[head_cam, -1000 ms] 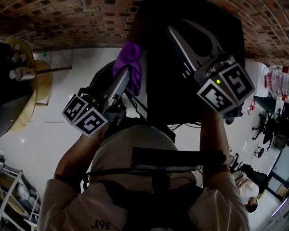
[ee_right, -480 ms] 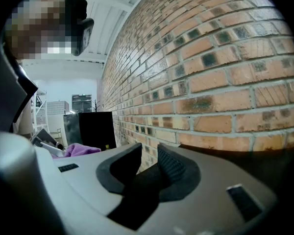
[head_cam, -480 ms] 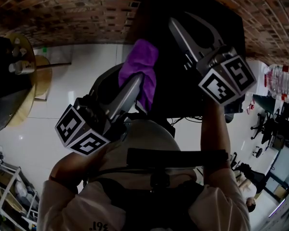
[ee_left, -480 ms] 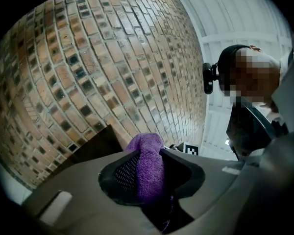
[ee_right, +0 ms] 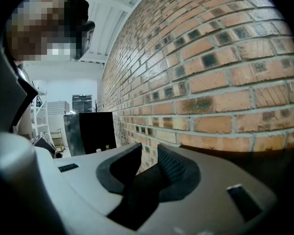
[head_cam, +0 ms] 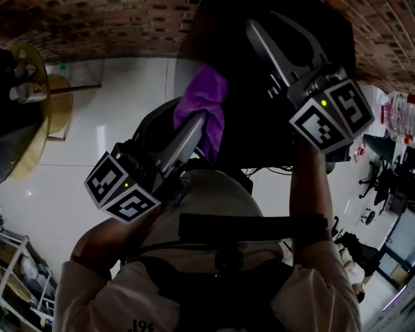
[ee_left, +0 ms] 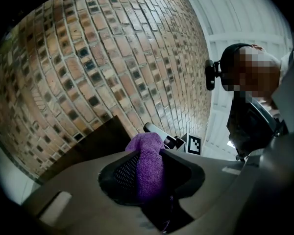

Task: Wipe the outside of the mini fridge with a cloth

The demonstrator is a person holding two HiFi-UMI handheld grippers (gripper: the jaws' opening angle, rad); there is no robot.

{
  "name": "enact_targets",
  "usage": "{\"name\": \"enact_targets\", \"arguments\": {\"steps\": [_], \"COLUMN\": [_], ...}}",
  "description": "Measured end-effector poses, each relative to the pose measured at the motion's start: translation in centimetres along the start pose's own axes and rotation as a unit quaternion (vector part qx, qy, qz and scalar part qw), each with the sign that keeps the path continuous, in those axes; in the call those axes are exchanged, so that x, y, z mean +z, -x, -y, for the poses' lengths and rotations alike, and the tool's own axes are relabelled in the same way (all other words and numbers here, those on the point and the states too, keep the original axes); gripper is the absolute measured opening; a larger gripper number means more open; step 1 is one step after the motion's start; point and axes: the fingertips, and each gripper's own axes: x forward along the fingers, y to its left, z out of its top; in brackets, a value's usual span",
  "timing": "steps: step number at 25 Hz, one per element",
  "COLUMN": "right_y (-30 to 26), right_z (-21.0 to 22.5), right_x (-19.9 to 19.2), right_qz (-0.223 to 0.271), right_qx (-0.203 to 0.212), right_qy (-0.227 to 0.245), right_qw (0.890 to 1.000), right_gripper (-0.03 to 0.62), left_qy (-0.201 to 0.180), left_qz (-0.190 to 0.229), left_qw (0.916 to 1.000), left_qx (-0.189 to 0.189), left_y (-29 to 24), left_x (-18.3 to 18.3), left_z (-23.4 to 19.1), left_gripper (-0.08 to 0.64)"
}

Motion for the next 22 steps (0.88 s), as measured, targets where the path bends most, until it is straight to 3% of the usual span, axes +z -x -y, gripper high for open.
{"name": "enact_targets", "arguments": {"steps": [22], "right_y": [0.0], "right_z": [0.1], "right_x": [-0.1], "right_qz": [-0.007], "right_qx": [-0.005], "right_qy": [-0.003], "right_qw": [1.0], "right_gripper": [0.094], "left_qy": [0.017], "left_qz": [-0.015], "left_qw": [0.9991], "left_qx": [0.037], "left_y": [1.3], "left_x": [-4.8], "left_z": [-6.9], "left_gripper": [0.106]}}
